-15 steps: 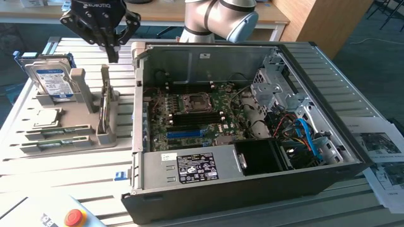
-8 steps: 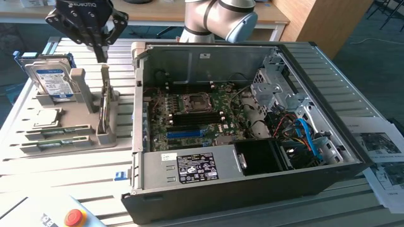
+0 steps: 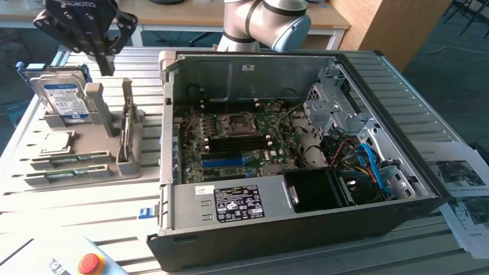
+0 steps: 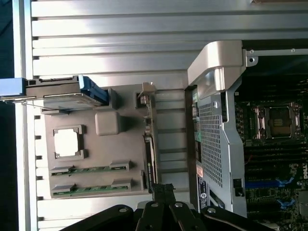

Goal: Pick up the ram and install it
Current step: 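Reach for the ram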

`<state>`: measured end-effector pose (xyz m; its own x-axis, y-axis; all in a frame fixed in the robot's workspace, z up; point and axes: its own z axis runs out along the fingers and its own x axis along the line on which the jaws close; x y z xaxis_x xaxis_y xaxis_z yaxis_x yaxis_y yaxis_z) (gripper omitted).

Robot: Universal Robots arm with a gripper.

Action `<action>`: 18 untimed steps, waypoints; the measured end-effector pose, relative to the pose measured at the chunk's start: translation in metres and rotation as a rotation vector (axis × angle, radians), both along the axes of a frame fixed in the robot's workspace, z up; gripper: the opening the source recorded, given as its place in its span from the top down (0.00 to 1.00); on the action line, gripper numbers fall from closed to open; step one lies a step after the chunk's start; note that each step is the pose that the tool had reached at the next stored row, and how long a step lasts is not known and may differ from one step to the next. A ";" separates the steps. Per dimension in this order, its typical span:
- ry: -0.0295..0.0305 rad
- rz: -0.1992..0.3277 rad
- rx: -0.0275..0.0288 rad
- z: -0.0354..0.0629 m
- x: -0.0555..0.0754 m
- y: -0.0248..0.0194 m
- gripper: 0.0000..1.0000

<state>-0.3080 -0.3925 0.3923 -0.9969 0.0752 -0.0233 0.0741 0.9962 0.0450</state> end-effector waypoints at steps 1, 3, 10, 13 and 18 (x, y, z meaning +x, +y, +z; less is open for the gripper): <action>-0.0001 0.000 0.0001 0.0000 -0.003 0.0001 0.90; -0.0001 0.000 0.0000 0.0000 -0.009 0.0004 0.90; -0.0001 0.000 0.0000 -0.0001 -0.030 0.0011 0.90; 0.0000 0.000 0.0000 -0.0001 -0.039 0.0015 0.90; -0.0001 0.000 0.0000 -0.0001 -0.054 0.0019 0.90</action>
<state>-0.3621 -0.3906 0.3922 -0.9969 0.0752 -0.0233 0.0741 0.9962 0.0451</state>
